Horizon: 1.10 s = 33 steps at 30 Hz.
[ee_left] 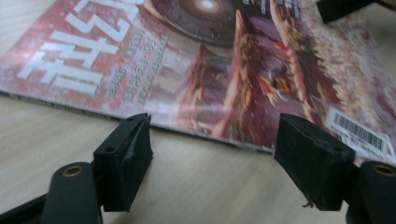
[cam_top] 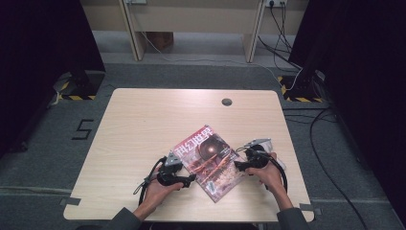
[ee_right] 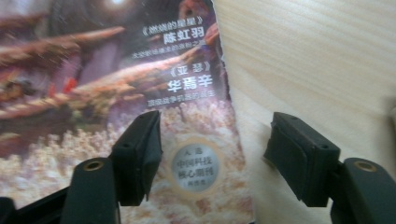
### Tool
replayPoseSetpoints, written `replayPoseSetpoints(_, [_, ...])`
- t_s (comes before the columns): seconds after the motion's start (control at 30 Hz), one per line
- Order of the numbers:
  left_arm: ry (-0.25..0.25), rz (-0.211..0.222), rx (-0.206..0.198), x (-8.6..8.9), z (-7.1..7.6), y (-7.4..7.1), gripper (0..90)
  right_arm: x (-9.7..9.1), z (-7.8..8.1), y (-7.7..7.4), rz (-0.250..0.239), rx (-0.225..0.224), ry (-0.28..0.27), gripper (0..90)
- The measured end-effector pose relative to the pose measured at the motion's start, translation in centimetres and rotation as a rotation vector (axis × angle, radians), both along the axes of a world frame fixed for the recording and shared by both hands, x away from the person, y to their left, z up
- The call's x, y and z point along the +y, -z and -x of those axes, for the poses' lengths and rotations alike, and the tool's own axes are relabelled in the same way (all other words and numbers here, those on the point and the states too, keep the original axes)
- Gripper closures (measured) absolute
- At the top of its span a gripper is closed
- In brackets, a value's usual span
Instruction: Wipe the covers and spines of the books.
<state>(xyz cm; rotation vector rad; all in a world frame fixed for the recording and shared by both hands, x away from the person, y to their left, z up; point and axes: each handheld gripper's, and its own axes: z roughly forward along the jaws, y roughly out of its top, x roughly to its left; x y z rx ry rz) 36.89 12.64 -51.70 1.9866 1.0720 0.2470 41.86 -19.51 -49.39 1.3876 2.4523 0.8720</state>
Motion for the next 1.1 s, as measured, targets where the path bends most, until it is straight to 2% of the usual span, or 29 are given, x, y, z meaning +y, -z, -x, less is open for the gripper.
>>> replayPoseSetpoints(0.07, [-0.011, 0.007, 0.01, 0.0, -0.5, -0.1, 27.7, -0.1, 0.6, 0.1, -0.019, -0.007, -0.018, 38.1])
replayPoseSetpoints(0.1, [-0.017, 0.0, 0.009, -0.1, -0.7, -0.1, 27.9, 0.1, 1.0, 0.2, -0.023, -0.015, -0.034, 35.3])
replayPoseSetpoints(0.17, [-0.018, -0.064, -0.031, -0.1, -1.2, -0.1, 32.3, 0.8, 1.8, 0.3, 0.003, -0.038, -0.034, 34.7])
replayPoseSetpoints(0.27, [-0.046, -0.059, -0.032, 0.5, -2.7, -0.1, 36.6, 1.7, 2.5, 0.4, -0.007, -0.044, -0.043, 34.4])
replayPoseSetpoints(0.37, [-0.066, -0.078, -0.044, 0.7, -4.1, -0.2, 38.4, 2.6, 2.9, 0.5, -0.007, -0.053, -0.062, 33.4])
replayPoseSetpoints(0.47, [-0.056, -0.131, -0.08, 0.4, -5.0, -0.4, 39.3, 3.3, 3.3, 0.5, -0.006, -0.057, -0.049, 32.7])
replayPoseSetpoints(0.57, [-0.047, -0.175, -0.1, -0.1, -5.7, -0.7, 40.6, 3.8, 3.5, 0.6, -0.006, -0.067, -0.035, 32.3])
replayPoseSetpoints(0.63, [-0.041, -0.173, -0.111, -0.6, -6.1, -0.7, 47.7, 4.1, 3.6, 0.6, -0.002, -0.071, -0.018, 32.3])
replayPoseSetpoints(0.7, [-0.036, -0.179, -0.112, -0.9, -6.4, -0.8, 49.9, 4.4, 3.7, 0.5, 0.003, -0.067, -0.002, 32.3])
replayPoseSetpoints(0.73, [-0.032, -0.184, -0.105, -0.9, -6.6, -0.8, 49.7, 4.5, 3.8, 0.5, 0.008, -0.068, 0.002, 32.2])
replayPoseSetpoints(0.8, [-0.036, -0.16, -0.106, -0.7, -6.9, -0.7, 49.6, 4.7, 4.0, 0.5, 0.003, -0.056, 0.008, 29.9])
replayPoseSetpoints(0.97, [-0.063, -0.181, -0.114, -0.8, -6.7, -0.7, 48.1, 5.5, 4.8, 0.5, 0.03, -0.068, 0.002, 28.2])
replayPoseSetpoints(1.1, [-0.074, -0.174, -0.103, -0.5, -7.0, -0.7, 42.8, 5.6, 5.3, 0.6, 0.014, -0.055, 0.001, 26.6])
